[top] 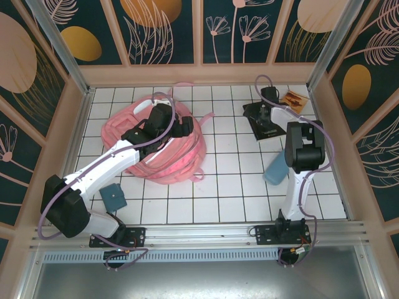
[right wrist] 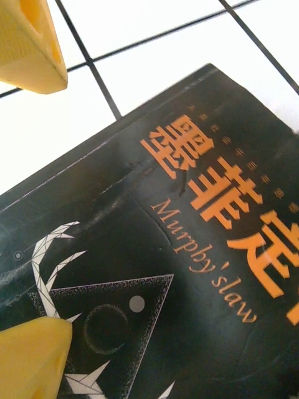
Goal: Pack books, pencil case, and school supplies into a backpack
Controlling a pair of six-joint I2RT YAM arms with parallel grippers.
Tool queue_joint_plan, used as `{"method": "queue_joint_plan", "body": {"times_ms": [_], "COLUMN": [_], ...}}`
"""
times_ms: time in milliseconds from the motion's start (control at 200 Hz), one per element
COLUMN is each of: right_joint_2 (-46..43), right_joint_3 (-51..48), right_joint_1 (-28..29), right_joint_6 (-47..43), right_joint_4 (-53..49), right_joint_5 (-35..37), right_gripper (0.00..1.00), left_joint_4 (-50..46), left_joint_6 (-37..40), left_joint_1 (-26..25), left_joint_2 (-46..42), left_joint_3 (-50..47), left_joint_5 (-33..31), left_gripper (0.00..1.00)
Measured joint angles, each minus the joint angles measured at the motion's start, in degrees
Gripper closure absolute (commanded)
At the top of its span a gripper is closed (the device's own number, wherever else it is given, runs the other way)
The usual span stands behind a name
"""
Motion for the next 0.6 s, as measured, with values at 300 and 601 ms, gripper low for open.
{"method": "queue_joint_plan", "body": {"times_ms": [300, 601], "right_joint_2": [-11.45, -21.86], "right_joint_3": [-18.18, -30.56], "right_joint_1": [13.49, 25.59], "right_joint_6": [8.72, 22.53], "right_joint_4": [9.4, 12.55], "right_joint_5": [-3.85, -6.03], "right_gripper": [0.18, 0.19], "left_joint_4": [0.39, 0.44], "left_joint_6": [-0.9, -1.14], "left_joint_1": [0.0, 0.11], "left_joint_2": [3.02, 4.68], "left_joint_3": [0.0, 0.07], "left_joint_5": [2.99, 5.77], "left_gripper": [0.02, 0.02]}}
